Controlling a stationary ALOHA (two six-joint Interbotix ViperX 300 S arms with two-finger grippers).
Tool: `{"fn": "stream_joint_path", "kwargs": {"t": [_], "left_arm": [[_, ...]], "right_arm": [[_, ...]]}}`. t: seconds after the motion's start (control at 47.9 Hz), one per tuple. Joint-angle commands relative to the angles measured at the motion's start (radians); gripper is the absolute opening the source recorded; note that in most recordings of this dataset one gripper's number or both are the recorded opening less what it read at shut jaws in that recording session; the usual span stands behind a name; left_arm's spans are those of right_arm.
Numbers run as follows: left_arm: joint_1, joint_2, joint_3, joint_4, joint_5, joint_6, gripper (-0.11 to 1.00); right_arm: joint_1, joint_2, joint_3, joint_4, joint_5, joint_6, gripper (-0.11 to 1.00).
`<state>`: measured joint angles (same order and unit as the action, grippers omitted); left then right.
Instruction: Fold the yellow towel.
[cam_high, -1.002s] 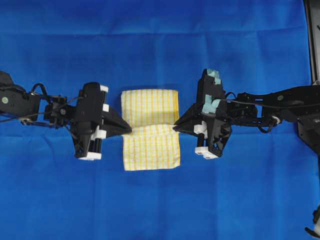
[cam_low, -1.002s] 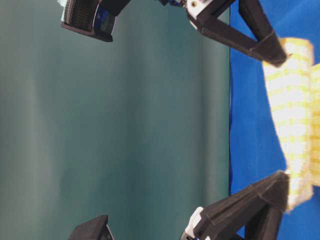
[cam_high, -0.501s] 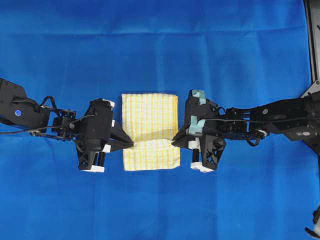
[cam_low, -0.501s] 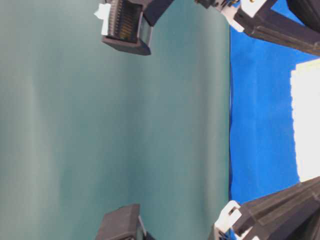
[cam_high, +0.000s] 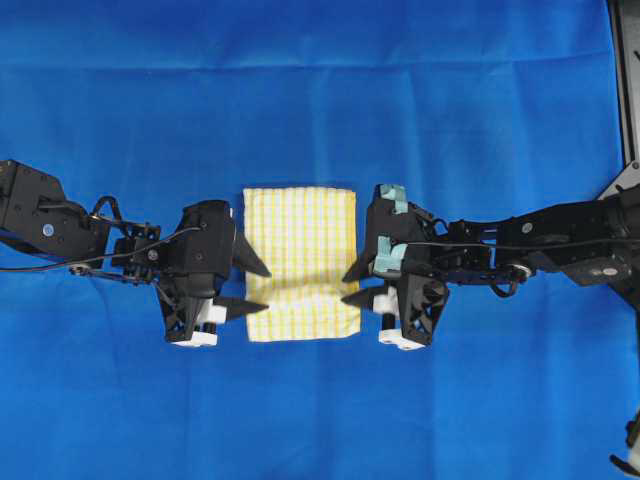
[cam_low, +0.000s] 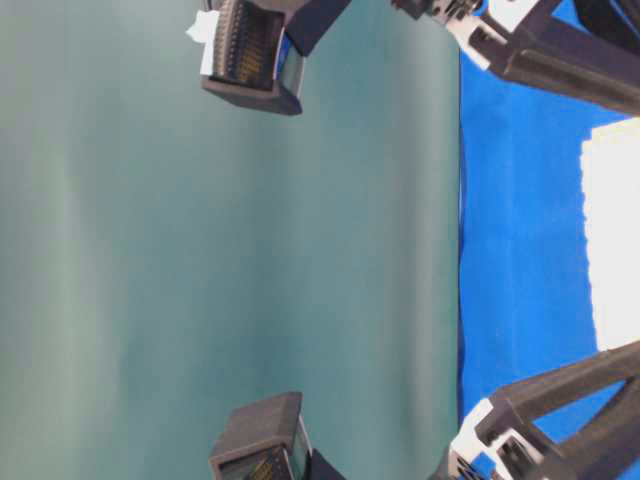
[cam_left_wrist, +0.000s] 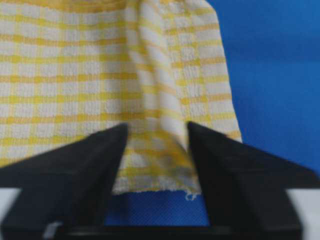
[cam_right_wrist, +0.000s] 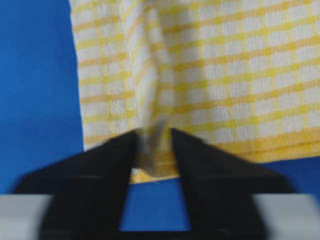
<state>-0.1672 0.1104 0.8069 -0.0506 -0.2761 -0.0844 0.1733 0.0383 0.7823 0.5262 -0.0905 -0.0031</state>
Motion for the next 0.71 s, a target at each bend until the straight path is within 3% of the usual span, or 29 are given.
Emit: {"fn": "stream_joint_path", "kwargs": {"t": [0.0, 0.063, 0.146, 0.397, 0.689], "left_arm": [[-0.002, -0.048, -0.008, -0.002, 0.021, 0.005, 0.58], [-0.002, -0.075, -0.008, 0.0, 0.052, 0.008, 0.66], [-0.002, -0.121, -0.008, 0.0, 0.101, 0.011, 0.61], [0.0, -0.307, 0.035, 0.005, 0.224, 0.012, 0.57], [-0.002, -0.571, 0.204, 0.005, 0.175, 0.008, 0.57]], "right_arm": [[0.003, -0.02, -0.026, 0.002, 0.005, 0.003, 0.52], [0.003, -0.04, -0.029, 0.002, 0.02, -0.003, 0.7], [0.003, -0.08, -0.023, -0.005, 0.043, -0.008, 0.83], [0.002, -0.275, 0.055, -0.058, 0.067, -0.009, 0.76], [-0.012, -0.538, 0.199, -0.121, 0.067, -0.009, 0.76]]}}
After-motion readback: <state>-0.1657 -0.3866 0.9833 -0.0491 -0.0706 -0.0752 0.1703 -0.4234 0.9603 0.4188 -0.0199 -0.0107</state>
